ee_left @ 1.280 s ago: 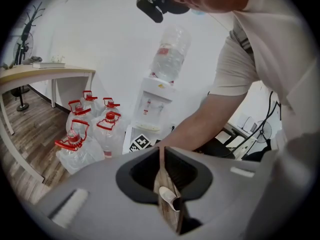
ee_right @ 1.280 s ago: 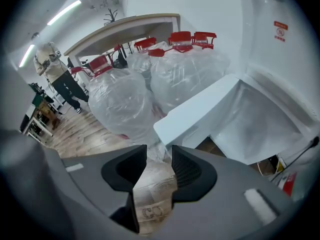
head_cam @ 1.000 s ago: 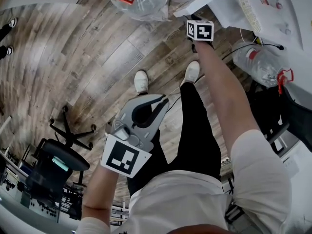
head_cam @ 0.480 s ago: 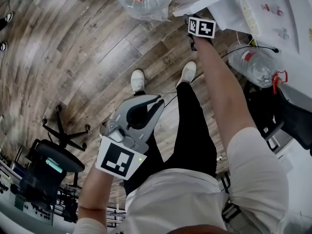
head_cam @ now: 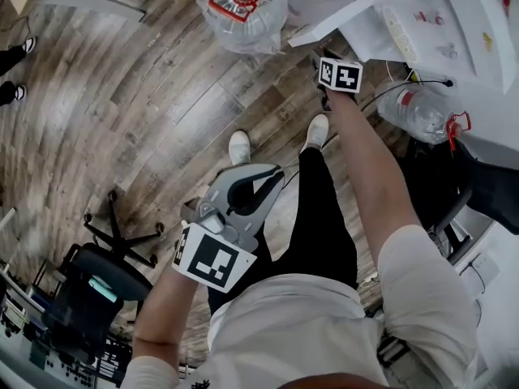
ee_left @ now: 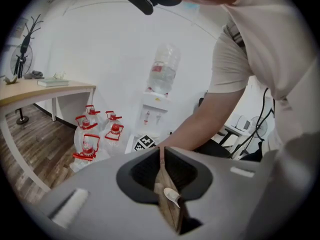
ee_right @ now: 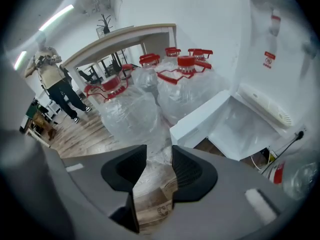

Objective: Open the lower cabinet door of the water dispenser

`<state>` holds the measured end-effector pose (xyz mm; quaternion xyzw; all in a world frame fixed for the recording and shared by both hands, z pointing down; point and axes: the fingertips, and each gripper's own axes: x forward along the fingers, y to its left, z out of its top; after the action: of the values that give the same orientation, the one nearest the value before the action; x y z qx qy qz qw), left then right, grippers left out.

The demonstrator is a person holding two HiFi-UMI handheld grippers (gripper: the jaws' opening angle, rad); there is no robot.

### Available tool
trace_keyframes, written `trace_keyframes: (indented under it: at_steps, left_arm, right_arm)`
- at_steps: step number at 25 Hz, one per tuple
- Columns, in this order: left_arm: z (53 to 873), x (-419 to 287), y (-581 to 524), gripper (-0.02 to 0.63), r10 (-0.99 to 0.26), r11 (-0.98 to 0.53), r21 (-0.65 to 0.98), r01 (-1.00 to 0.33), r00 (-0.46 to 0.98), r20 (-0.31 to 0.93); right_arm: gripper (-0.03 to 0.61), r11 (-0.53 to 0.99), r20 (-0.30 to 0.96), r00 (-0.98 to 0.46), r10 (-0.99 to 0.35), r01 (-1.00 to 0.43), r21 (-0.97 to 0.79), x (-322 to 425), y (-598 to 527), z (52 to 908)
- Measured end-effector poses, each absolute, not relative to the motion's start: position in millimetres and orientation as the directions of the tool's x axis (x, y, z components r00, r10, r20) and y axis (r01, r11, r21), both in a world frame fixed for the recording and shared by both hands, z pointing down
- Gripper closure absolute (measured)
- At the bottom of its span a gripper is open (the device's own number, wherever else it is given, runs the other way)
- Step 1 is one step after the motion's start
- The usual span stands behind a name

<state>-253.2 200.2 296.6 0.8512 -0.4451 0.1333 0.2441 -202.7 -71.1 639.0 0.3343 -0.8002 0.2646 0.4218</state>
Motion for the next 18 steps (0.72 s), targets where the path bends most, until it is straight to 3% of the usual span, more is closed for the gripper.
trace_keyframes:
  at_steps: [2, 10, 18]
  left_arm:
    - [277.8, -247.4, 210.3, 0.555, -0.684, -0.507, 0.292, -0.811, 0.585, 0.437]
    - [239.3, -238.1, 241.2, 0.557, -0.649, -0.613, 0.216, -0.760, 0.641, 0.410]
    - [200.8, -231.9, 267.6, 0.558, -0.578, -0.666, 0.229, -0.710, 0.685, 0.443]
  right_arm:
    - [0.427, 0.656, 0.845, -0.437, -0.309, -0.741, -0.143, -190.2, -51.8, 609.6]
    - [0.555, 0.688, 0.722, -0.570, -0.392, -0.702, -0.181, -146.8, 21.9, 437.1]
    - [0.577, 0.732, 0.652, -0.621, -0.435, -0.665, -0.145, -84.9, 129.7, 294.1]
